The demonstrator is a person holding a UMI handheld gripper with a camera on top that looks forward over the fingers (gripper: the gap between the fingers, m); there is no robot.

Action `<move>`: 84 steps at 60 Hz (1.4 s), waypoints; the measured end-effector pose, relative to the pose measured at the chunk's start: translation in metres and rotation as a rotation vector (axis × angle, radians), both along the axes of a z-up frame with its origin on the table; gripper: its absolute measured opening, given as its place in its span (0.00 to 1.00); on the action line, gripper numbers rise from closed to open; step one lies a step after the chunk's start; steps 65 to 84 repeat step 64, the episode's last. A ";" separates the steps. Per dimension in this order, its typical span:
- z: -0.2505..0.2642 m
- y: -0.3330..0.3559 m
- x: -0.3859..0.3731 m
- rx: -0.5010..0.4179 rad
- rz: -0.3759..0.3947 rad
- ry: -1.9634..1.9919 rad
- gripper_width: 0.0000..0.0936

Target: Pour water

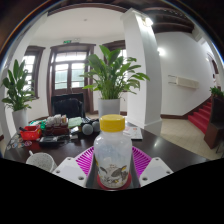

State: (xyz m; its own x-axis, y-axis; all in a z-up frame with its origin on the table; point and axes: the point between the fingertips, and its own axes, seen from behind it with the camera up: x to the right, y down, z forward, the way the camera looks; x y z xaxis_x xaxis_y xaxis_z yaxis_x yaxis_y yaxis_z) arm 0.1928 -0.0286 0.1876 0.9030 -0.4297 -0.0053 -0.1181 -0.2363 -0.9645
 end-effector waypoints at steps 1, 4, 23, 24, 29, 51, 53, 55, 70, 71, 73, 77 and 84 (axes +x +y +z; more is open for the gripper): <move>0.000 -0.001 -0.001 -0.003 0.001 -0.003 0.58; 0.001 -0.003 -0.002 -0.014 -0.002 -0.005 0.61; -0.009 -0.055 -0.032 -0.103 0.037 0.019 0.83; -0.009 -0.060 -0.035 -0.110 0.040 0.021 0.82; -0.009 -0.084 -0.052 -0.147 0.068 0.030 0.83; 0.066 -0.144 -0.117 -0.093 0.148 0.043 0.83; 0.070 -0.149 -0.121 -0.086 0.148 0.038 0.83; 0.075 -0.152 -0.126 -0.076 0.148 0.036 0.83; 0.092 -0.154 -0.140 -0.036 0.161 0.012 0.83; 0.092 -0.154 -0.140 -0.036 0.161 0.012 0.83; 0.092 -0.154 -0.140 -0.036 0.161 0.012 0.83; 0.092 -0.154 -0.140 -0.036 0.161 0.012 0.83; 0.092 -0.154 -0.140 -0.036 0.161 0.012 0.83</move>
